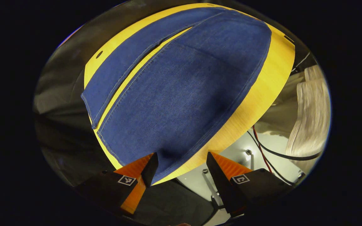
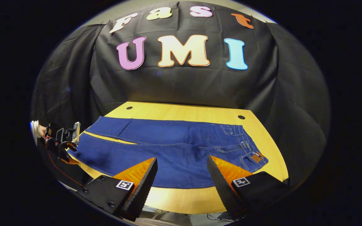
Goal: Grasp the waist and the cuffs of the jeans and fold them to make the two legs overlap; first hold the waist and fold one-third of the jeans toward the cuffs, then hold the cuffs and fold the remaining one-third in the same direction to finish folding.
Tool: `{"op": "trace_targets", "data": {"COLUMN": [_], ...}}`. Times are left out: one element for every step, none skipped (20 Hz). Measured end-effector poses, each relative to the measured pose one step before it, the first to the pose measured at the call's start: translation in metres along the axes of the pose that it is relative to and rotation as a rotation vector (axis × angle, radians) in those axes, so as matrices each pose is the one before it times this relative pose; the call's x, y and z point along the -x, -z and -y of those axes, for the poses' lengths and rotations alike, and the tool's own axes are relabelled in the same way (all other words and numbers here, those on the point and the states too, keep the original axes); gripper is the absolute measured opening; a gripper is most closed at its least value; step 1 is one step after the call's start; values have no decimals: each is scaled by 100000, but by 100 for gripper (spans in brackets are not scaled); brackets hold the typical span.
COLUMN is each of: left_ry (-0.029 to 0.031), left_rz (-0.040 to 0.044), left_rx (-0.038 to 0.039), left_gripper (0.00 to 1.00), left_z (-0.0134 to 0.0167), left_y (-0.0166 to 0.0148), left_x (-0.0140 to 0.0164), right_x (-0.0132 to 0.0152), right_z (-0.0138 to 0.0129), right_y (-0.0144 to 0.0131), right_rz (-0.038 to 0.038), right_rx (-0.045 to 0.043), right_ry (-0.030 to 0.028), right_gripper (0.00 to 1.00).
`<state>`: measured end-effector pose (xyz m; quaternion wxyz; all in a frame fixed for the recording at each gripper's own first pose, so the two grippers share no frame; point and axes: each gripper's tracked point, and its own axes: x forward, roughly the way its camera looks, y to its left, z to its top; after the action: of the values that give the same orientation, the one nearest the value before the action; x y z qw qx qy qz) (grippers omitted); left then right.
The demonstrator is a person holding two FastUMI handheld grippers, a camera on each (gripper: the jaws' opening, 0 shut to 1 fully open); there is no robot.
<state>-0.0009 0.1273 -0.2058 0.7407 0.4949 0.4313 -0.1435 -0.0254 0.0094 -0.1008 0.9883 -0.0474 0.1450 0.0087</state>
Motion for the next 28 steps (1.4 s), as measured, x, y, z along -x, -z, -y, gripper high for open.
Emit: {"op": "trace_targets", "data": {"left_ry": [622,1611,1316,1175,1423,1494,1279,1480,2276,2264,1759,1720,1415,766,111,-20,109,-210,-275,112,454,-97,-449,-488,-572,-870,-1996,-2054], "left_rz": [-1107,-1493,760,-441,-442,-637,-816,-901,-1037,-1543,-802,-173,-270,58,-23,-101,-627,-576,-954,-882,-600,-659,-317,540,725,398,524,-206], "left_rx": [-676,-300,-272,-783,-356,124,-215,-537,-331,-555,-937,-456,533,249,-1282,-1689,-1118,-810,-376,596,990,604,306,350,-201,-256,-925,-1361], "left_gripper": [95,95,95,93,94,94,94,93,93,92,91,90,89,89,89,90,90,89,87,84,82,80,77,65,57,43,37,22], "left_z": [36,176,141,-173,67,301,-11,-123,132,172,-75,29,188,103,-71,120,158,73,157,-91,46,-204,-157,-319,-159,22,-179,-317], "left_y": [12,106,-194,-13,-111,7,-34,156,19,80,-108,-119,152,-16,-168,-143,-32,70,-159,286,-65,-134,-175,-54,-213,174,-149,192], "left_x": [-285,-2,21,-122,27,-295,-115,-77,-180,-106,-28,-279,-50,-40,30,89,-2,-17,67,-44,146,-26,-6,-359,-140,173,69,-139], "right_x": [57,46,-45,-67,-107,-56,-75,-57,-93,31,-69,-32,-68,9,-10,-7,-33,-23,-3,46,-10,4,24,-4,30,2,-74,-57], "right_z": [-30,3,227,151,181,175,203,75,39,-32,-102,-13,-24,54,93,200,73,86,13,-16,-6,-26,-72,-11,71,111,154,115], "right_y": [109,-45,-105,-199,-34,-64,89,-1,134,23,34,-121,-54,-83,79,57,160,168,289,96,104,-3,-26,-68,-35,-22,249,73], "right_rz": [-545,-170,38,135,-288,-211,-114,-403,-399,-213,-58,83,165,66,-38,-126,-193,-467,-500,-124,-121,-24,130,191,370,60,-259,-371], "right_rx": [-329,-435,-413,-394,-433,-355,-297,-425,-714,-997,-1155,-1132,-991,-812,-656,-505,-437,-453,-416,-445,-525,-654,-609,-338,-88,4,26,-69], "right_ry": [-63,-43,211,289,268,420,423,190,95,-335,-404,-342,-239,95,371,440,311,107,-34,-63,-32,-171,-323,-229,159,236,224,167], "right_gripper": [98,98,98,98,98,94,94,98,94,98,98,94,98,98,98,98,98,98,98,98,98,98,98,98,98,98,98,98]}}
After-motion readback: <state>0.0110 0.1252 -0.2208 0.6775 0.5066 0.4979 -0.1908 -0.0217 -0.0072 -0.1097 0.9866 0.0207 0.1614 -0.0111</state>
